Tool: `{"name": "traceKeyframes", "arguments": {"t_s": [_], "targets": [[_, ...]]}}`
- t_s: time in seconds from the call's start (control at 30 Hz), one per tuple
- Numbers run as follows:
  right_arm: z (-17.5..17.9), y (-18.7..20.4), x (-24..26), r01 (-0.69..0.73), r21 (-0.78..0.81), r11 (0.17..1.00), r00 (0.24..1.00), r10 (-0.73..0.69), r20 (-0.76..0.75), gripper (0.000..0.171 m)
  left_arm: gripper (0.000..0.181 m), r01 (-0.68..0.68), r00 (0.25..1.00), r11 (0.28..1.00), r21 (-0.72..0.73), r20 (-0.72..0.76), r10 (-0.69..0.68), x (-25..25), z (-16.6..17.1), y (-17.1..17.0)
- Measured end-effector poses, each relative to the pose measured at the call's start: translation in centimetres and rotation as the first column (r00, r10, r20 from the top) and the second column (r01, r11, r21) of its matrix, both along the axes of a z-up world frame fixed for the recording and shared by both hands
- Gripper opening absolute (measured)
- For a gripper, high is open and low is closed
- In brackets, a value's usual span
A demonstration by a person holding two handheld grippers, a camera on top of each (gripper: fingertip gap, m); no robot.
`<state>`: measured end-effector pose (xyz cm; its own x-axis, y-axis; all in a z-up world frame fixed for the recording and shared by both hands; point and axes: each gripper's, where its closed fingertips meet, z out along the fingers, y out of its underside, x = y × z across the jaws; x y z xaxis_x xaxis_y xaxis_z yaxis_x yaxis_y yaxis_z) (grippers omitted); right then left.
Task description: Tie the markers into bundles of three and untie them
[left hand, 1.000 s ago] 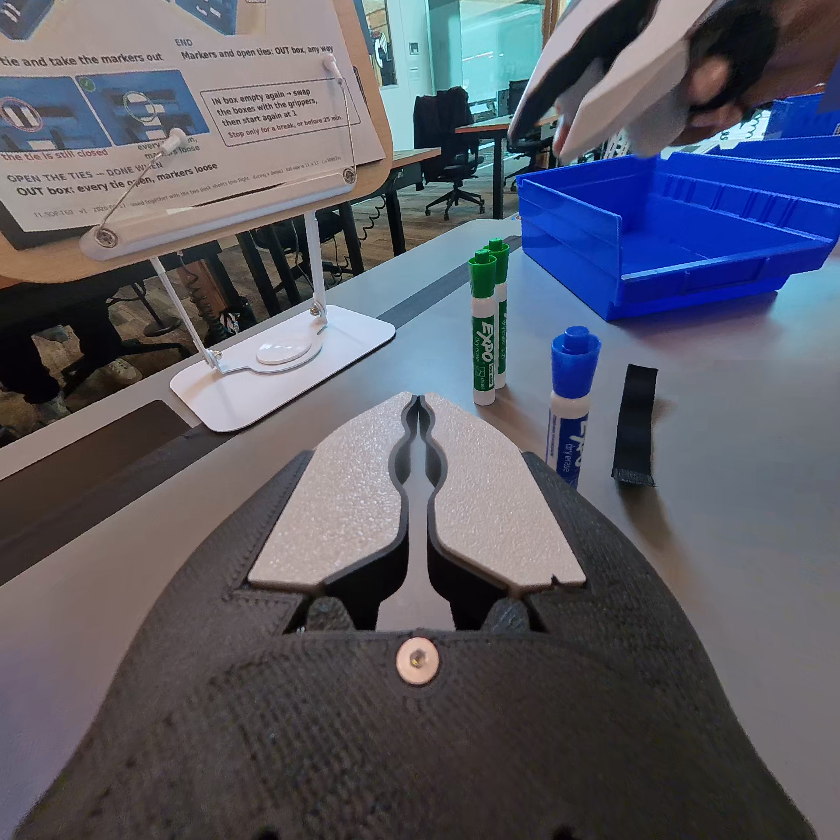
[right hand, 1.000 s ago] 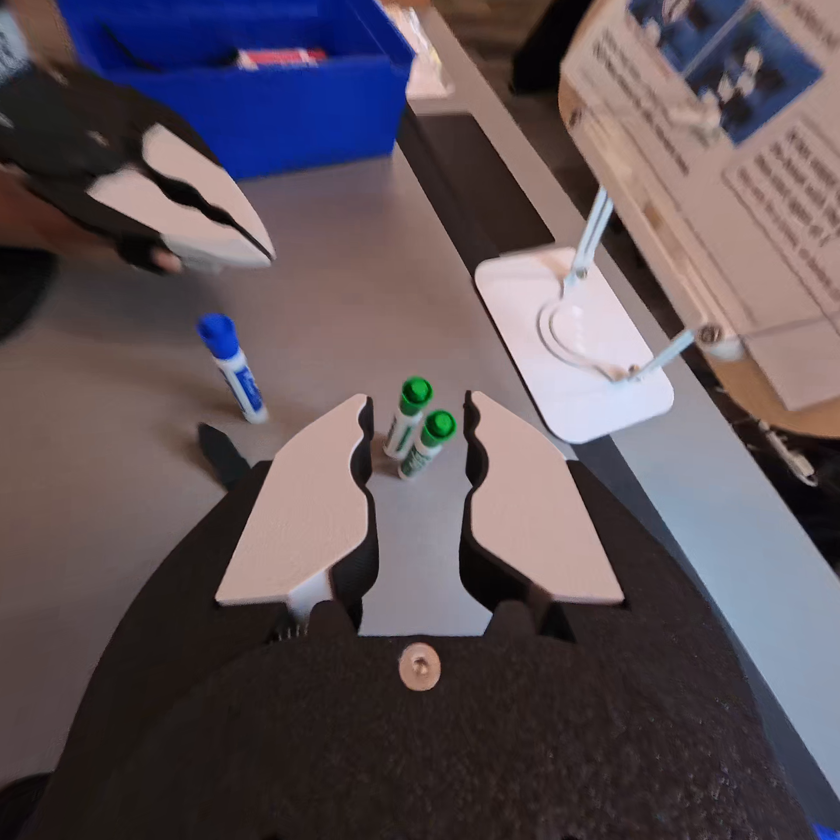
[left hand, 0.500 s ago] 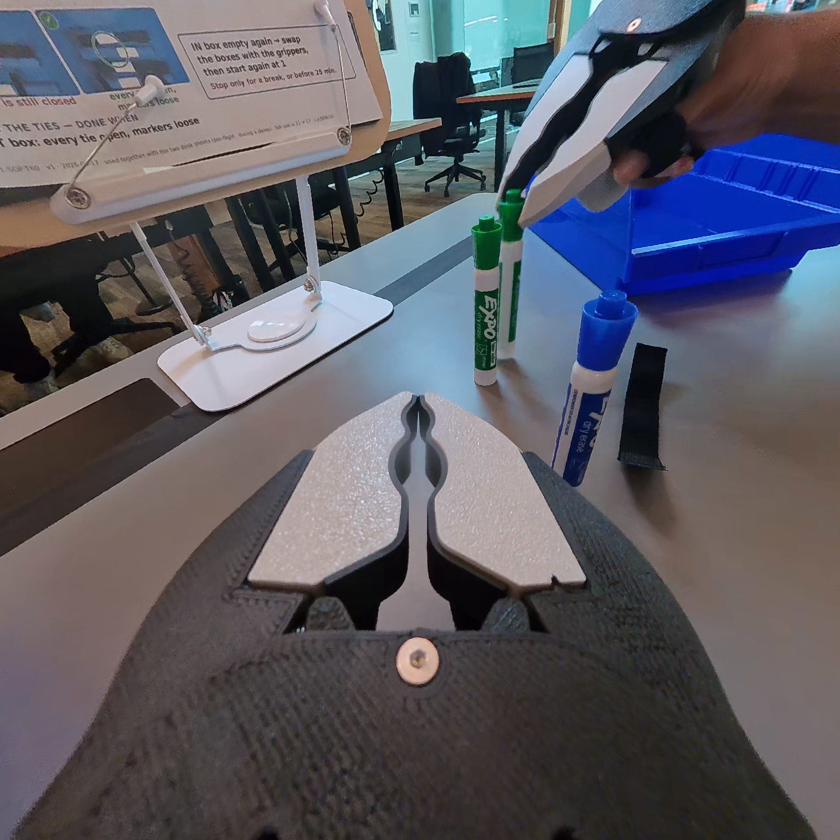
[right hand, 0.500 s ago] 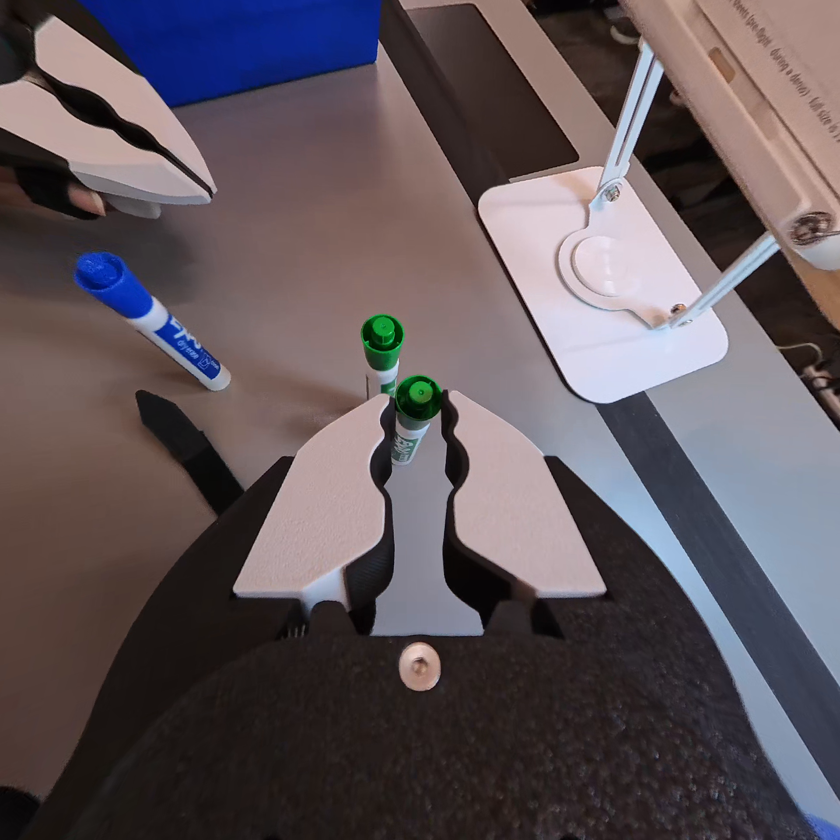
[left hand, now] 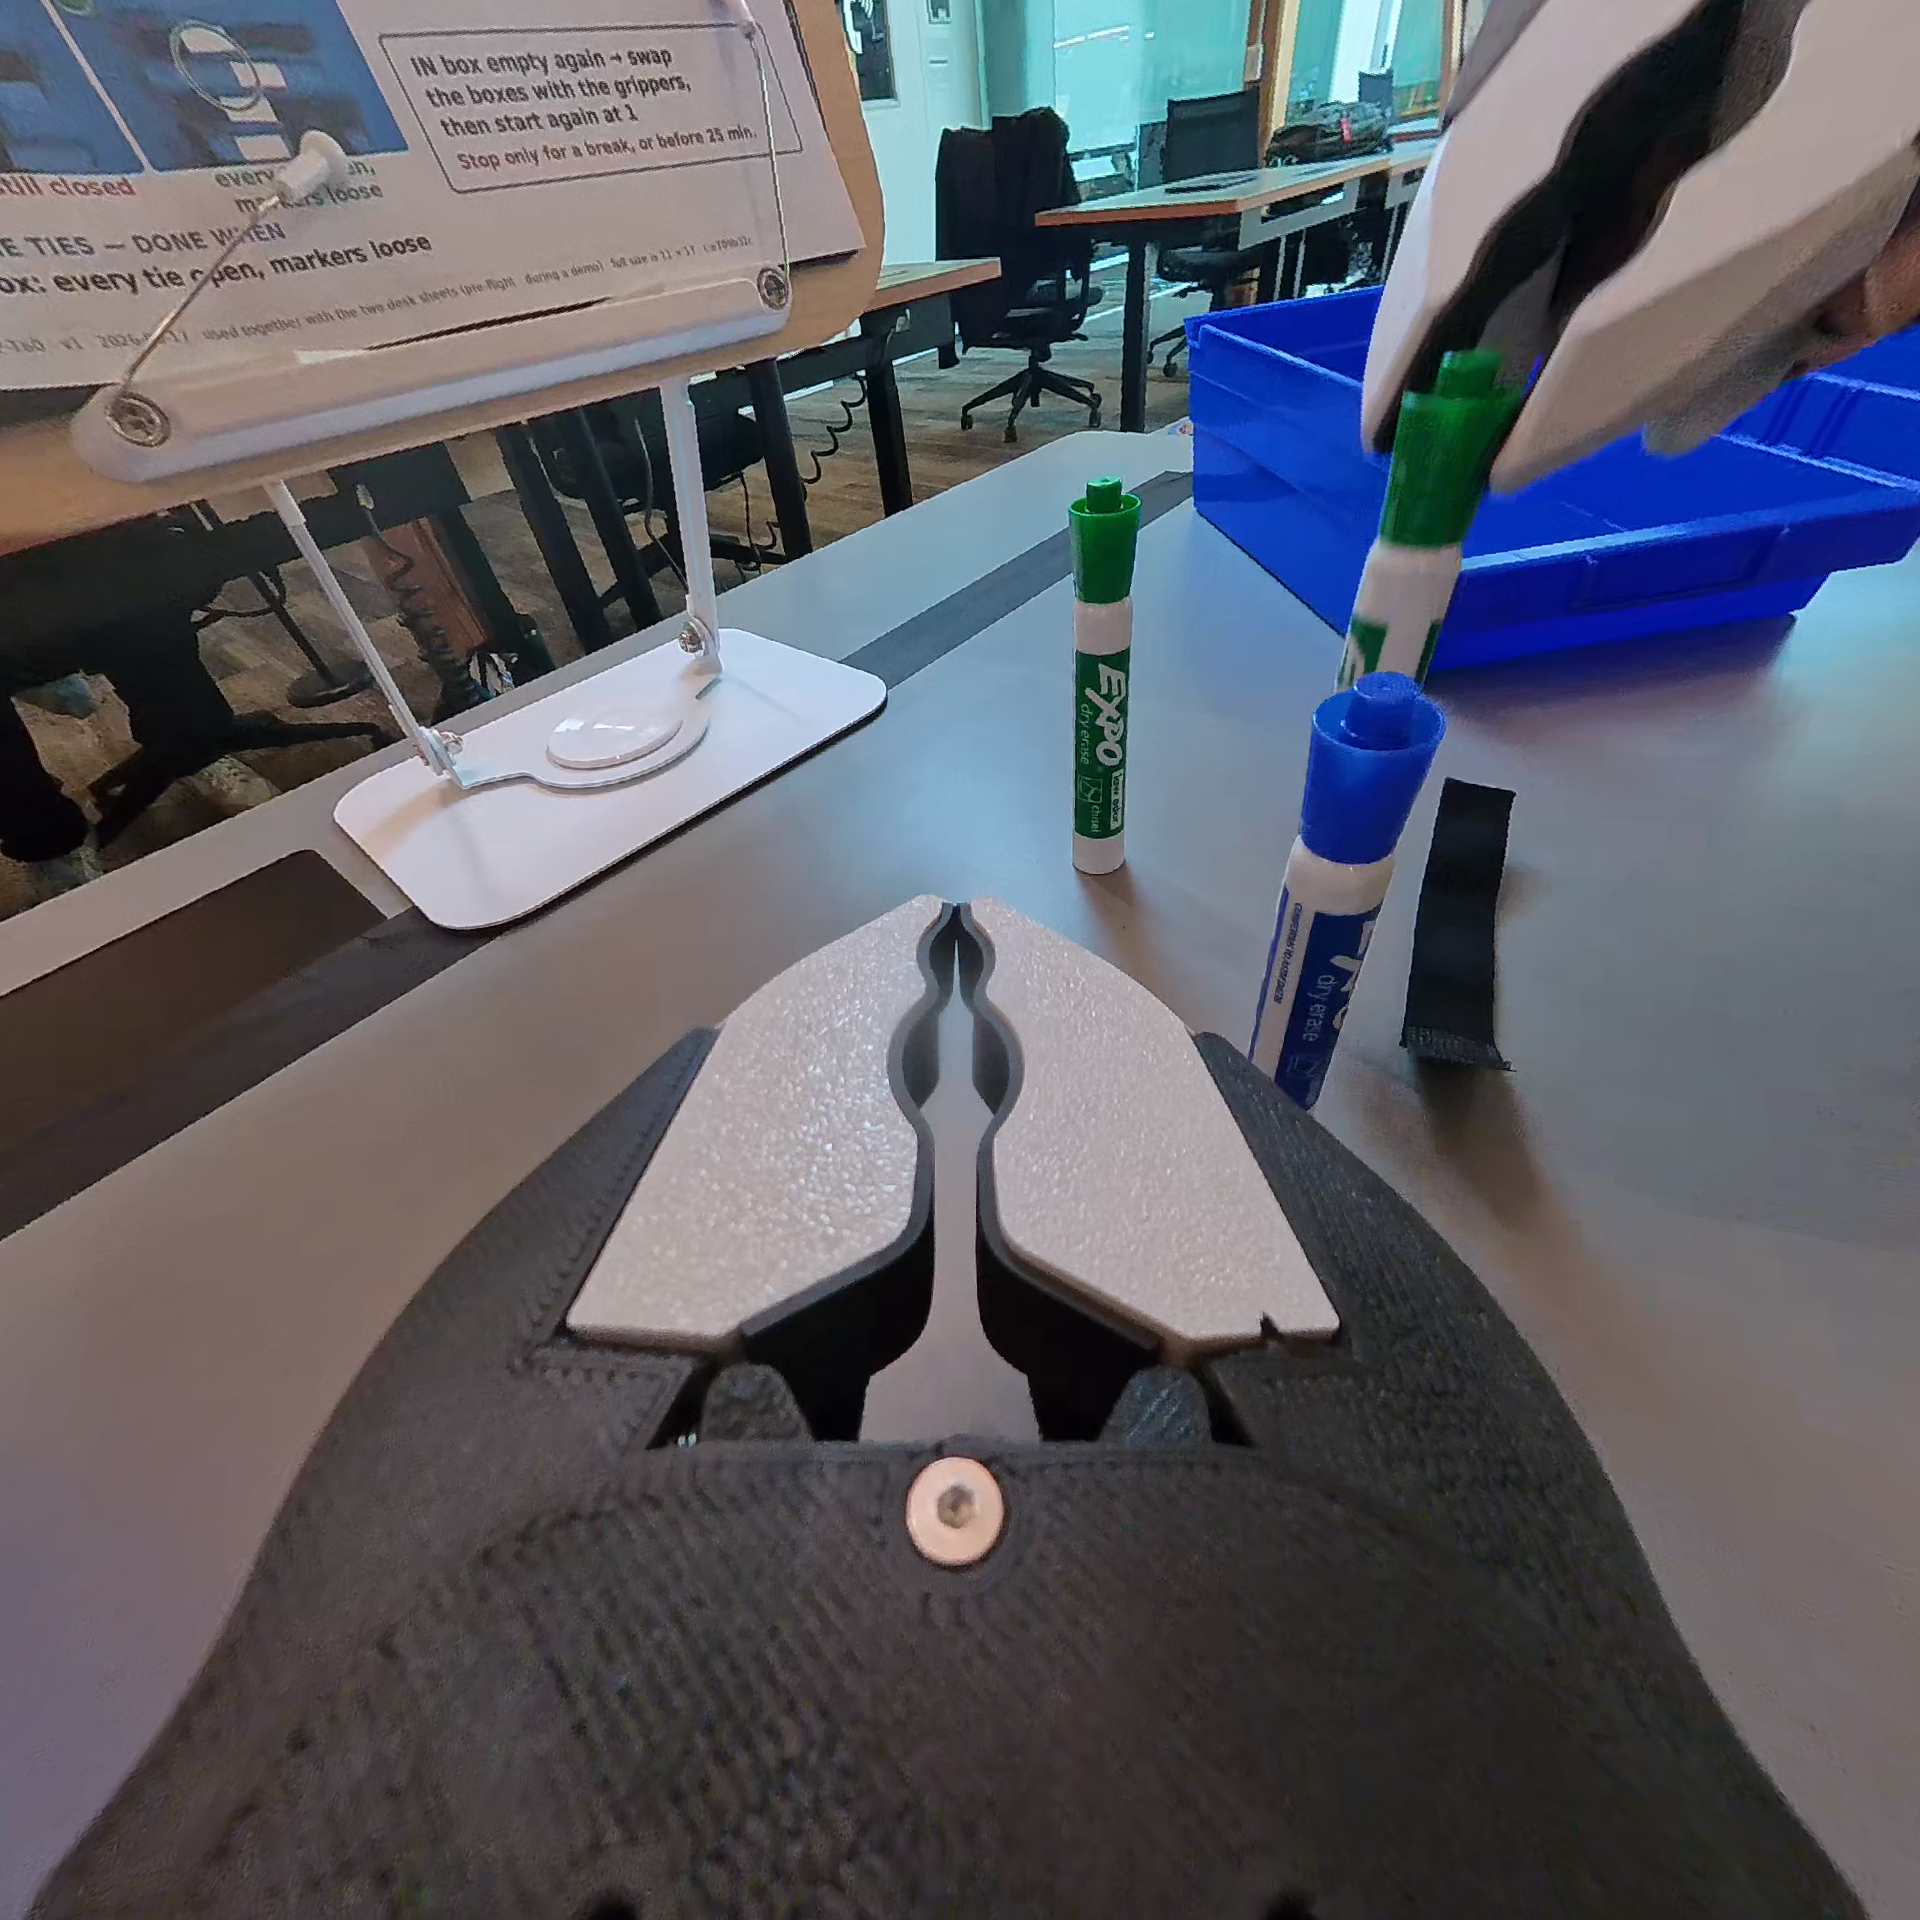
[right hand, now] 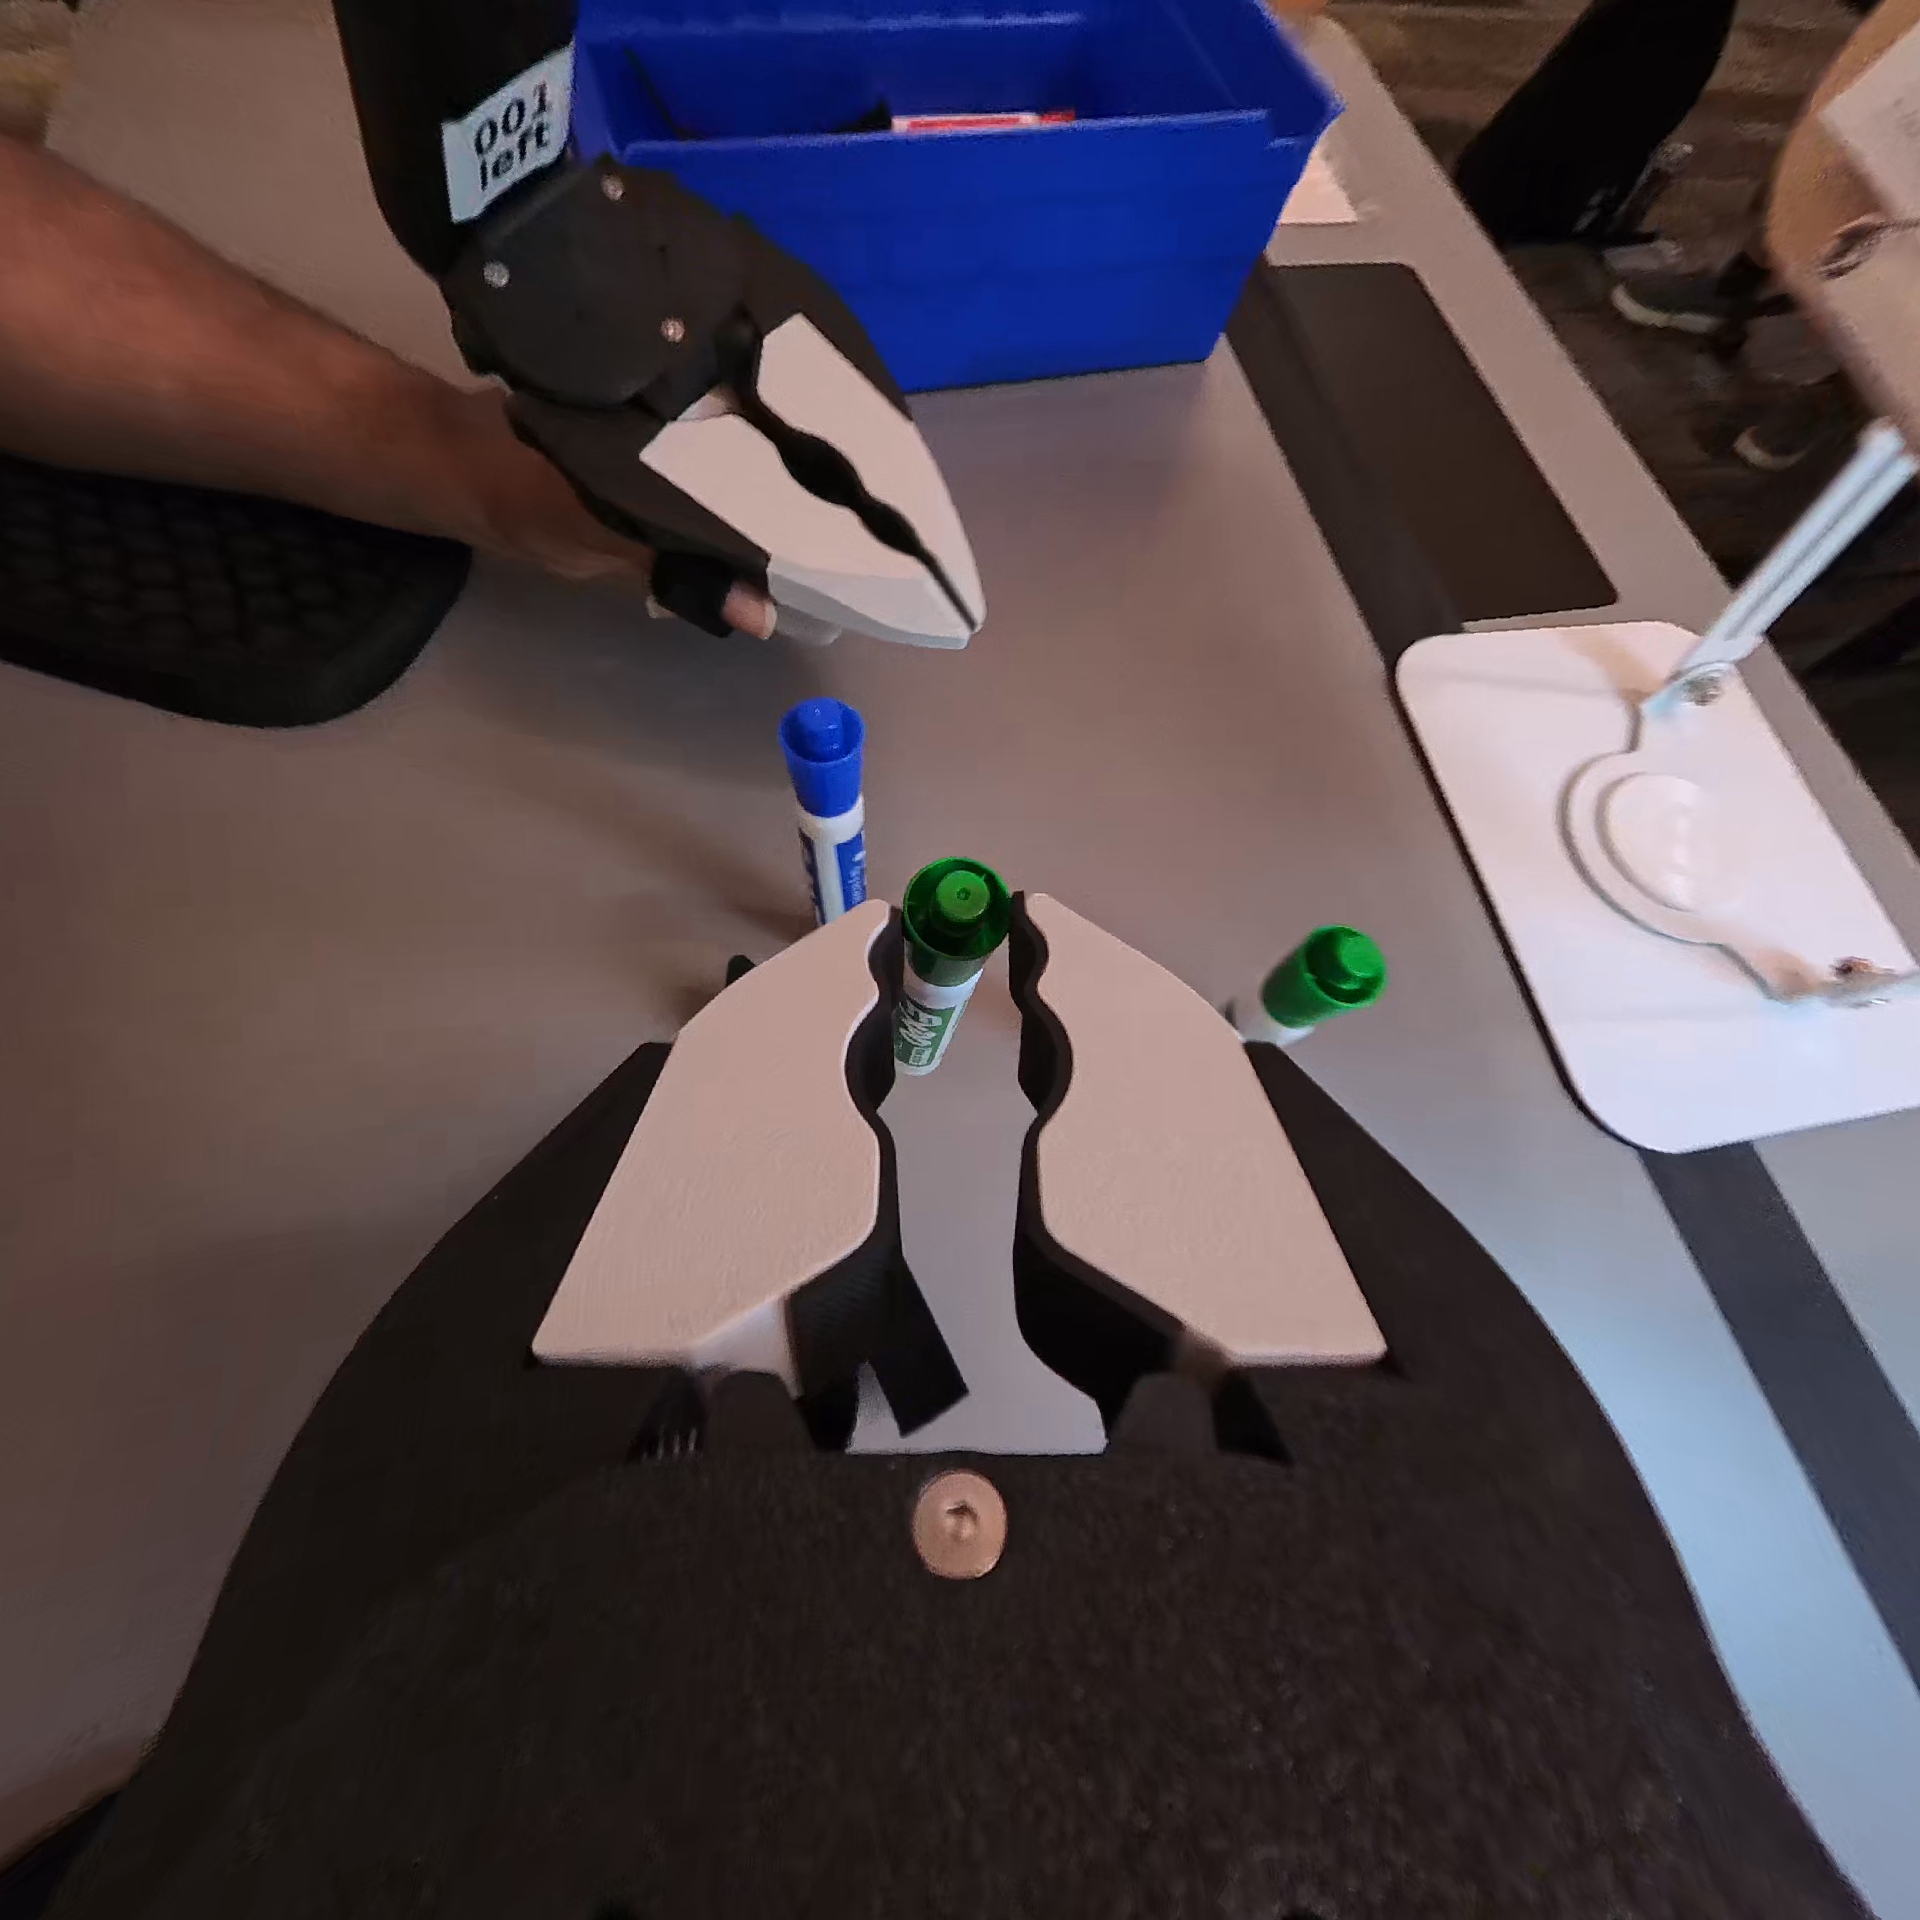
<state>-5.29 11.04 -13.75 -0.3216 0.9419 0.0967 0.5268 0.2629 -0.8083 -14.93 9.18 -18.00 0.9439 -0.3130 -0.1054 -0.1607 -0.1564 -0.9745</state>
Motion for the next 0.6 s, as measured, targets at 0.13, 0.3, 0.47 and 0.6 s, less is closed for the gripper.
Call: {"name": "traceKeyframes", "arguments": {"t_s": [0.13, 0.3, 0.47, 0.6], "targets": [[-1.3, -0.8, -0.7, -0.026, -0.04, 0.999, 1.0, 0.027, 0.012, 0.019, 0.0, 0.003, 1.0, 1.0, 0.001, -0.001, -0.003, 0.1, 0.0, -0.1], [-1.4, -1.6, -1.2, -0.056, -0.056, 0.997, 0.998, 0.056, 0.002, 0.019, 0.0, -0.003, 1.0, 1.0, -0.004, -0.007, 0.003, 0.0, -0.2, 0.0], [-2.0, -1.9, -1.5, -0.067, -0.034, 0.997, 0.998, 0.067, -0.01, 0.019, 0.0, 0.002, 1.0, 1.0, -0.004, -0.007, -0.002, 0.0, -0.1, 0.0], [-2.5, -2.0, -1.7, -0.07, -0.059, 0.996, 0.997, 0.069, -0.017, 0.019, 0.0, 0.005, 1.0, 1.0, -0.015, -0.002, -0.005, 0.0, -0.4, 0.1]]}}
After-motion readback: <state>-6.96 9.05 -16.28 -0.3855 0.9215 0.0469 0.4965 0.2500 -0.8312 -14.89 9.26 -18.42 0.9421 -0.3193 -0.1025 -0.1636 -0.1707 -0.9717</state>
